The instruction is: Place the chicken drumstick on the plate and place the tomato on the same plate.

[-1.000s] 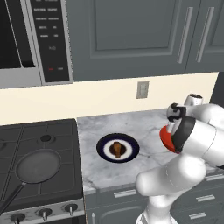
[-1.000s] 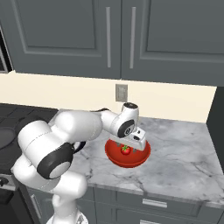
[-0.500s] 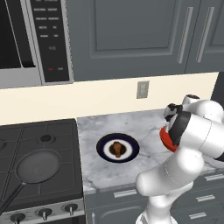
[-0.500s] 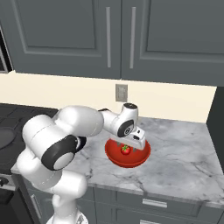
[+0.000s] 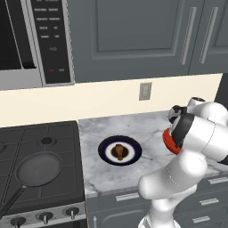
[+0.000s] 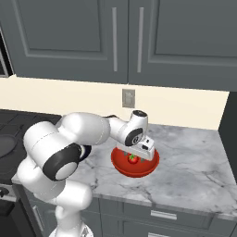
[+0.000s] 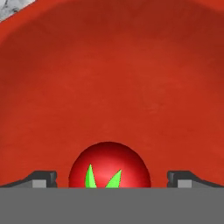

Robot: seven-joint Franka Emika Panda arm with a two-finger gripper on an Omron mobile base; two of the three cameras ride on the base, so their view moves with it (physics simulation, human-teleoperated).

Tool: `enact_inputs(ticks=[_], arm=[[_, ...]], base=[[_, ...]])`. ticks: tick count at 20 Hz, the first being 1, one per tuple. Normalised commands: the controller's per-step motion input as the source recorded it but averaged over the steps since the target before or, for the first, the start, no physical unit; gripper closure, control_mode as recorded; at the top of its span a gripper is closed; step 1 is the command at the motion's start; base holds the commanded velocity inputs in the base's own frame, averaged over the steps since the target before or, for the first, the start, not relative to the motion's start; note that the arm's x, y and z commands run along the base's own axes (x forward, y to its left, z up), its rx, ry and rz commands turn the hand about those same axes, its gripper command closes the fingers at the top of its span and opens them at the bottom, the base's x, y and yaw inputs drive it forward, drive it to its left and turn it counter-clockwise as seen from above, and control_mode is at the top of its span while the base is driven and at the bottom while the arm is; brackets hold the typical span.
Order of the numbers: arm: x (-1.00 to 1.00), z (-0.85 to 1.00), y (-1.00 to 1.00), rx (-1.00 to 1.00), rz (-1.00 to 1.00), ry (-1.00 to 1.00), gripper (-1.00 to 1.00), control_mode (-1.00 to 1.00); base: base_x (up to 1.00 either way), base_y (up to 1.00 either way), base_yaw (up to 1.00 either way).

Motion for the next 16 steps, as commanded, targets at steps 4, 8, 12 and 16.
enact_inputs(ticks=[4,8,12,16], arm=[[-0.11,-0.11,0.00,0.03,0.00,0.00,-1.00,-1.00],[0.00,-0.04,0.00,0.00,0.00,0.00,-1.00,-1.00],[0.00,0.00,0.00,0.00,0.00,0.00,-1.00,-1.00],[0.00,0.00,0.00,0.00,0.00,0.00,1.00,-1.00]], base=[[0.00,0.00,0.00],[0.00,0.00,0.00],[0.00,0.00,0.00],[0.00,0.00,0.00]])
